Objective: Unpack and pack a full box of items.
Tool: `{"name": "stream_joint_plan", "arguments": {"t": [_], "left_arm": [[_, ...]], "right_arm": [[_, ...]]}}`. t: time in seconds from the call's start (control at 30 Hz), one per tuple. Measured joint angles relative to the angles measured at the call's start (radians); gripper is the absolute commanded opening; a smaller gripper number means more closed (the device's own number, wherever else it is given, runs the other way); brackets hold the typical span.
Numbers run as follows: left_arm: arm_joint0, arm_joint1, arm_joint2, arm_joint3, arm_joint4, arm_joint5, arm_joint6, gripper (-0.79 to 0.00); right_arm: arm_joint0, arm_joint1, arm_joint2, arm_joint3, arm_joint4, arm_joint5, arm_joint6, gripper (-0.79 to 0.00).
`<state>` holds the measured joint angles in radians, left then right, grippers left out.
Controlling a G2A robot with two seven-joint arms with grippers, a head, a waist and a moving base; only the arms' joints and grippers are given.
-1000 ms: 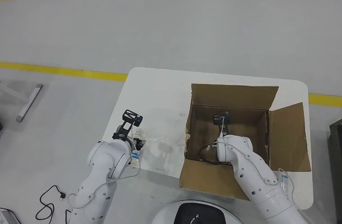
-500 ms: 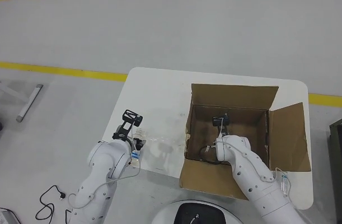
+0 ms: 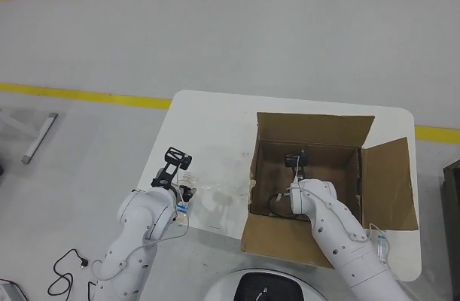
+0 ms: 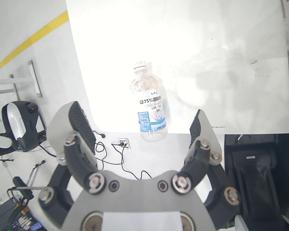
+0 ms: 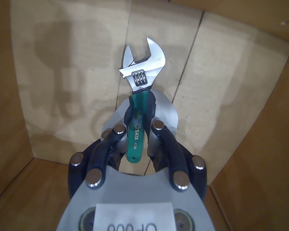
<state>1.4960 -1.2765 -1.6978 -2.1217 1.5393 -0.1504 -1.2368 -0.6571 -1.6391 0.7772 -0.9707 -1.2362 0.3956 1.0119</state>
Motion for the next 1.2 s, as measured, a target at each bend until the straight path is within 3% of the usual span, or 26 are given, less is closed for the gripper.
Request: {"name": "stream_joint_plan", "arguments": {"t": [0.43,0.9,1.07,1.2], "left_arm": [[0.000,0.000,0.000,0.000,0.000,0.000,0.000,0.000],[0.000,0.000,0.000,0.000,0.000,0.000,0.000,0.000],[0.000,0.000,0.000,0.000,0.000,0.000,0.000,0.000],[0.000,0.000,0.000,0.000,0.000,0.000,0.000,0.000]], "right_arm": [[-0.140,0.051,0.089,-0.320,-0.150,-0.113,-0.003,-0.785],[-0.454,0.127,0.263,-0.791,-0.313,-0.341,-0.221,-0.785],[-0.533,0.142,0.310,-0.886,-0.348,-0.370,-0.271,-0.785],[-0.535,0.142,0.314,-0.888,-0.344,-0.364,-0.272,-0.785]]}}
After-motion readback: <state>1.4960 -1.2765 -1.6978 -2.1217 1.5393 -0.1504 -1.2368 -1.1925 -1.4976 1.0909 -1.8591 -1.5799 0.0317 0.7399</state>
